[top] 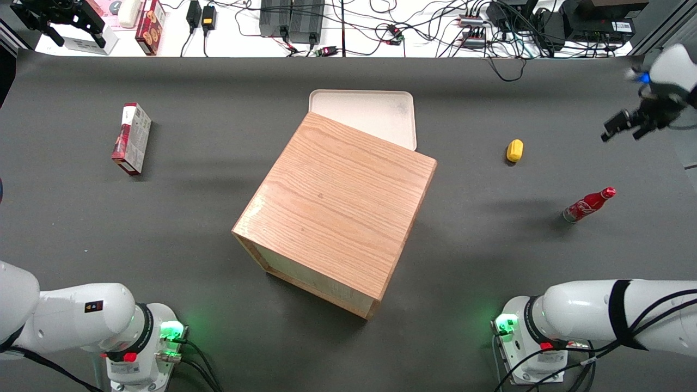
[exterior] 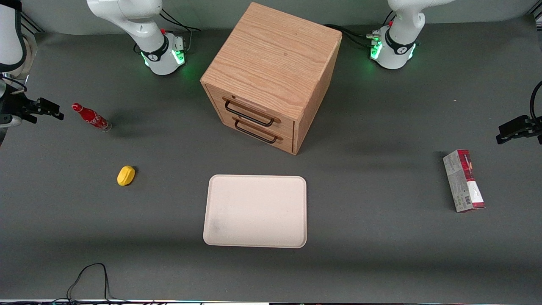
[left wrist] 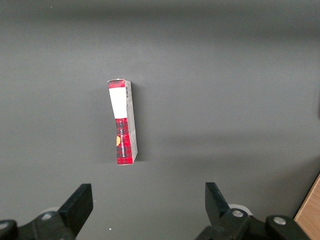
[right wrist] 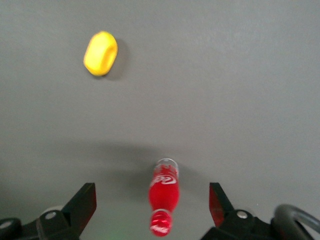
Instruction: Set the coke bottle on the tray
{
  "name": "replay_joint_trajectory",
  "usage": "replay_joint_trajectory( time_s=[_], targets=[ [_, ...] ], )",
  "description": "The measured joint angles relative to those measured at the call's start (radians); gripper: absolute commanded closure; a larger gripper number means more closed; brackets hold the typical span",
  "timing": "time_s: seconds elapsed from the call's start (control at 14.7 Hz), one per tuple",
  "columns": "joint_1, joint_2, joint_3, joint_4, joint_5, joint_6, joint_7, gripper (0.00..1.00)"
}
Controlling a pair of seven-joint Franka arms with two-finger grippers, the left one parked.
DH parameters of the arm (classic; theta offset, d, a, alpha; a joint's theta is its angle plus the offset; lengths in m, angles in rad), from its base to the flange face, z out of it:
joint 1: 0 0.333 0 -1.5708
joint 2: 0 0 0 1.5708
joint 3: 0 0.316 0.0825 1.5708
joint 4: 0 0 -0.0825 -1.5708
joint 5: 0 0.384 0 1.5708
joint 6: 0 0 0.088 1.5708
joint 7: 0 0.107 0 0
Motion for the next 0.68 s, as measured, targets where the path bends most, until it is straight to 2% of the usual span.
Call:
replay_joint_trajectory(
  time_s=[0.2, 0.34, 0.68],
  targets=[
    [-0.007, -0.024, -0.091, -0.168, 0.000, 0.204, -0.087, 0.00],
    [-0.007, -0.025, -0.115, -0.244, 0.000, 0.288, -0.110, 0.00],
    [-0.008, -0.025, -0.118, -0.302, 0.000, 0.319, -0.112, 0.00]
  ],
)
